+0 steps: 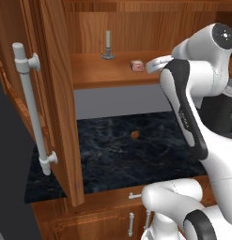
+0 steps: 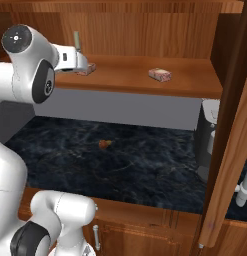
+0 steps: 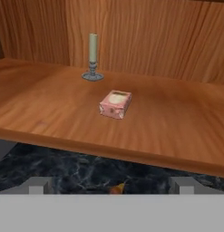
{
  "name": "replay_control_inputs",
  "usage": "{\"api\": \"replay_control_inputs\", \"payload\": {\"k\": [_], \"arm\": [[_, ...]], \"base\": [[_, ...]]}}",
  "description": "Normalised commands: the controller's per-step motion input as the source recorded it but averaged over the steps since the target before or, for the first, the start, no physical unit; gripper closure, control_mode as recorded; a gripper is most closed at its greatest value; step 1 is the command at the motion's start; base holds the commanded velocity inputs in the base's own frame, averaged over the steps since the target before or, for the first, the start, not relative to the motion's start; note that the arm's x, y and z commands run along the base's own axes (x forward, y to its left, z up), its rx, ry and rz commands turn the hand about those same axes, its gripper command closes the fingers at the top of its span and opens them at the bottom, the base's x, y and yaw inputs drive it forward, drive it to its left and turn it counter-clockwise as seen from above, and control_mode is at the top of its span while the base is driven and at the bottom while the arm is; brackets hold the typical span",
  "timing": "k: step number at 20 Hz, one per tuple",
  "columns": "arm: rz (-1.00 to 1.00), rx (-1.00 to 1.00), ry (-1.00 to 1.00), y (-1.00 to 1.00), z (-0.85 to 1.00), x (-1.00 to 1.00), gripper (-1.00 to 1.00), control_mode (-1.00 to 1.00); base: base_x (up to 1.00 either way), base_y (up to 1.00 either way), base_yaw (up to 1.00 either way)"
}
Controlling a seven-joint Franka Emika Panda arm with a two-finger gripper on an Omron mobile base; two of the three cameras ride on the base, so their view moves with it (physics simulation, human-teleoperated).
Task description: Pick the bar soap and bar soap from the cabinet and place them on the counter.
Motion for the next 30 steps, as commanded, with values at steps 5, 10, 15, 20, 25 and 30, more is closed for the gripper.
{"api": "replay_control_inputs", "payload": {"k": [5, 10, 15, 20, 25, 30], "arm": [[0.00, 0.00, 0.00, 0.00, -0.10, 0.16, -1.00, -1.00], [-0.02, 0.00, 0.00, 0.00, 0.00, 0.11, -1.00, -1.00], [-0.05, 0.00, 0.00, 0.00, 0.00, 0.06, -1.00, -1.00], [-0.04, 0.00, 0.00, 0.00, 0.00, 0.07, -1.00, -1.00], [-0.02, 0.03, 0.00, 0.00, 0.00, 0.10, -1.00, -1.00], [-0.01, 0.04, 0.01, 0.00, 0.00, 0.15, -1.00, -1.00]], "base": [[0.00, 0.00, 0.00], [0.00, 0.00, 0.00], [0.00, 0.00, 0.00], [0.00, 0.00, 0.00], [0.00, 0.00, 0.00], [0.00, 0.00, 0.00]]}}
